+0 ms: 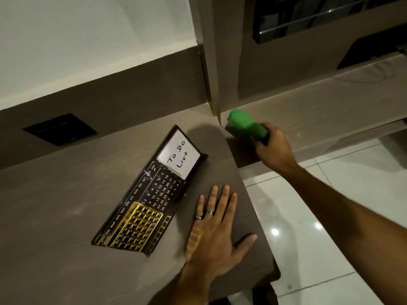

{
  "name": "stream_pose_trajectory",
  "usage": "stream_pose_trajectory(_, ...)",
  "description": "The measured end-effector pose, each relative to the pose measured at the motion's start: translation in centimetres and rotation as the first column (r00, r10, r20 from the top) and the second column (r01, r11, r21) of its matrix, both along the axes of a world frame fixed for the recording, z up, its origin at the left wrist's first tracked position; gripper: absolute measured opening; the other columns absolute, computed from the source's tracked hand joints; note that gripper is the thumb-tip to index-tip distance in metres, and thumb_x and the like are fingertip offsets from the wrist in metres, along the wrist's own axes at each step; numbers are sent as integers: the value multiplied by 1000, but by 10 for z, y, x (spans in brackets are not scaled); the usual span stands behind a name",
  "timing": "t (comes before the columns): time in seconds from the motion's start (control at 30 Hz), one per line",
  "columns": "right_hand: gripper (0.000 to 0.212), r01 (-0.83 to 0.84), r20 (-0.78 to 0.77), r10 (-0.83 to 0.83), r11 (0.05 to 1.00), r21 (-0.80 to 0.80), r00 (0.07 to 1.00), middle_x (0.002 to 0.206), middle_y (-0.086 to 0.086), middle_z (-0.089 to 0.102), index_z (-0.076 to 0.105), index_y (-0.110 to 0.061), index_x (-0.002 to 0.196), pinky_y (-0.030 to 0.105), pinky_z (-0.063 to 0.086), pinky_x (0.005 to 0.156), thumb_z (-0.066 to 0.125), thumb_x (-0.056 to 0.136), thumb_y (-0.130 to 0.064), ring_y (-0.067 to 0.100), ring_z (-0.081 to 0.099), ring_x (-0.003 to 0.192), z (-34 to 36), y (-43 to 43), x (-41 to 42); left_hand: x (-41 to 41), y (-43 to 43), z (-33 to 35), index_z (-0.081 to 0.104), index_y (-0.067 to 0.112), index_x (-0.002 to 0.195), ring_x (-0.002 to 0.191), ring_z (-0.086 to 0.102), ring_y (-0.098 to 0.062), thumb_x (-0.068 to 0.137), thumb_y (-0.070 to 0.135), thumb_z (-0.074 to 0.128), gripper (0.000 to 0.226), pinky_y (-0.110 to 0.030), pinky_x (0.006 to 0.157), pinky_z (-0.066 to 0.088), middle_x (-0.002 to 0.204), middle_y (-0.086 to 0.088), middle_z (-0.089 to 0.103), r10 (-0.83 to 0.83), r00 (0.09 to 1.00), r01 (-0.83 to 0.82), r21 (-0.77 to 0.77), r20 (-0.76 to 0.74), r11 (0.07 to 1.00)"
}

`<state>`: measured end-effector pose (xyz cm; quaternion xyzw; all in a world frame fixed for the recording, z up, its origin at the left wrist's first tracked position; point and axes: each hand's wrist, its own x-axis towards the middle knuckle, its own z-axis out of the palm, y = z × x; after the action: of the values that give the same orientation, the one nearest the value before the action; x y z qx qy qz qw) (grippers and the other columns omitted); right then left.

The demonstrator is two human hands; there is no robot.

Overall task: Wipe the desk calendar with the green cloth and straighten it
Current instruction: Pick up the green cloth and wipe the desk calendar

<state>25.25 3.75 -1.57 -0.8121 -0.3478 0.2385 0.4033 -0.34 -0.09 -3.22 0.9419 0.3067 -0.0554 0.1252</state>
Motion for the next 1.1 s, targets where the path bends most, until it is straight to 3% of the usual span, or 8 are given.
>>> stream_pose_trajectory(0.23, 42, 11, -320, 99, 946, 325, 942, 123, -1, 64, 56, -17, 132, 32, 52, 94, 63, 91, -9, 8, 60, 114, 52, -62, -89, -3, 8, 22, 2, 19, 158, 151, -20, -19, 91, 78, 15, 90, -51, 123, -4, 168, -4, -7, -50, 997, 44, -86, -64, 995)
stream_pose_trajectory(0.43, 63, -25, -267, 151, 906, 423, 952, 130, -3, 62, 54, -19, 136, 35, 49, 100, 60, 82, 15, 8, 57, 121, 60, -80, -150, -46, 18, 94, 54, 8, 137, 142, 41, -27, 94, 49, 43, 61, -50, 115, 33, 145, -13, 55, -21, 996, 8, 149, 85, 989)
stream_pose_trajectory(0.5, 76, -56, -196, 150, 907, 418, 969, 137, -5, 57, 51, -27, 139, 40, 47, 103, 59, 78, 17, 7, 52, 127, 60, -82, -167, -75, 29, 115, 59, 9, 132, 138, 45, -29, 92, 42, 48, 52, -52, 114, 29, 139, -11, 60, 25, 978, -82, 271, 208, 959)
stream_pose_trajectory(0.6, 95, -178, 39, 177, 907, 383, 984, 150, -14, 41, 40, -39, 143, 42, 38, 110, 62, 70, 19, 2, 34, 139, 56, -77, -195, -117, 54, 138, 39, 11, 147, 148, 25, -32, 84, 39, 67, 74, -53, 120, 18, 155, -11, 42, 215, 961, -261, 325, 172, 909)
stream_pose_trajectory(0.73, 98, -313, 298, 224, 903, 294, 928, 155, -6, 33, 33, -31, 147, 55, 32, 112, 73, 67, 9, 19, 21, 147, 43, -59, -226, -141, 73, 139, -17, 20, 154, 149, -23, -24, 92, 45, 60, 102, -48, 124, -2, 163, -1, -21, 339, 937, -319, 195, -82, 927)
stream_pose_trajectory(0.87, 91, -480, 454, 362, 860, 175, 814, 155, 4, 34, 36, -23, 147, 60, 33, 108, 79, 68, -8, 31, 22, 145, 26, -46, -250, -142, 75, 127, 0, 30, 157, 148, -19, -10, 86, 11, 72, 102, -45, 125, 8, 163, 19, -13, 382, 918, -381, -24, 108, 924)
stream_pose_trajectory(0.97, 75, -524, 532, 355, 826, 206, 769, 156, 7, 33, 36, -23, 147, 55, 29, 111, 70, 80, -15, 33, 24, 145, 25, -28, -250, -148, 79, 121, -6, 44, 151, 139, -22, 3, 83, 5, 74, 112, -39, 123, 3, 131, 51, -40, 390, 907, -382, -75, 159, 921)
stream_pose_trajectory(1.1, 83, -322, 417, 219, 927, 193, 882, 157, 6, 30, 37, -23, 147, 58, 35, 106, 70, 75, 0, 33, 21, 146, 21, -26, -238, -148, 78, 116, -5, 44, 149, 141, -14, -7, 80, 8, 78, 114, -37, 118, 4, 126, 53, -39, 392, 903, -381, -93, 174, 920)
